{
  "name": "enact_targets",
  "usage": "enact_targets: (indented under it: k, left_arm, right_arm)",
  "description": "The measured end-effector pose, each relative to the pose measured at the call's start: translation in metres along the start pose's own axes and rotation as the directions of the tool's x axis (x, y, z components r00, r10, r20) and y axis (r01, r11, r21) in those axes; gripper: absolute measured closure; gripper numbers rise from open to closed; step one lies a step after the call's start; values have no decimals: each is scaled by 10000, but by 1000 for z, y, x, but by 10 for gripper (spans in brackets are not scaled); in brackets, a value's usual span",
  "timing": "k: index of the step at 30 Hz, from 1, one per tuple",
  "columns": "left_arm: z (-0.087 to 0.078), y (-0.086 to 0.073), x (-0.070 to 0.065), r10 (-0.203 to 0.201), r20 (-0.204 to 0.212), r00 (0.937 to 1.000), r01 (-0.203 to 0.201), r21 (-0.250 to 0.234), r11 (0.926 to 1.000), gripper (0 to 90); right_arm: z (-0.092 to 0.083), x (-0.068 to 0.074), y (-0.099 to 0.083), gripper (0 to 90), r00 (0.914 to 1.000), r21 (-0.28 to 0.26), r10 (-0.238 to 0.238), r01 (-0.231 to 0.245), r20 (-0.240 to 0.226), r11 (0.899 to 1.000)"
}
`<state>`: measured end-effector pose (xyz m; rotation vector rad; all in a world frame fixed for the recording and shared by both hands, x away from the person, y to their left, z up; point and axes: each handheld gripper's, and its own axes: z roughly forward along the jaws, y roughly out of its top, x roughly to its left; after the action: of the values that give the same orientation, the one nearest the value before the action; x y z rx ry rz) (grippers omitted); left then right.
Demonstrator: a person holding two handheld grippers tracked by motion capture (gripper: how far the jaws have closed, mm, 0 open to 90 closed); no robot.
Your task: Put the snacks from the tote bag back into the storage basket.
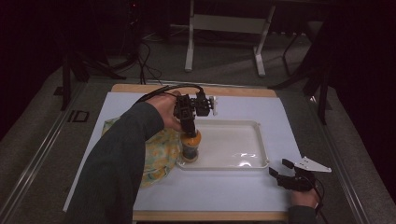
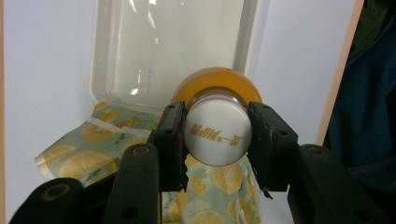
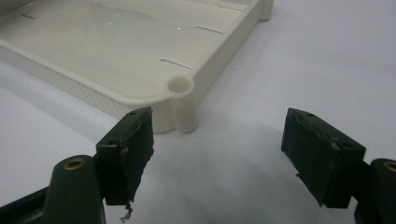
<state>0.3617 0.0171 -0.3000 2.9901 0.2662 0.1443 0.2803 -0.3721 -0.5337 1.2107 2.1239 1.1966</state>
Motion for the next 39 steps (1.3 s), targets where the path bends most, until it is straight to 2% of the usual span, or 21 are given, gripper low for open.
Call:
enact_targets:
  k: [5, 18, 24, 39]
  left_arm:
    - [5, 0, 0, -31, 143, 9999, 30, 32, 10000, 594]
    - [14, -1, 0, -69, 193, 9998, 66, 185, 9998, 594]
    - [17, 0, 1, -108, 74, 9999, 106, 264, 9996, 594]
    - [32, -3, 3, -357, 179, 9992, 348, 501, 9981, 594]
  right_arm:
    - [0, 0, 0, 246, 10000, -5, 6, -6, -2, 10000]
    - [0, 0, 0, 246, 10000, 17, 24, -24, 0, 10000]
    - [0, 0, 0, 246, 10000, 15, 26, -26, -1, 10000]
    - [0, 0, 0, 246, 10000, 15, 25, -25, 0, 10000]
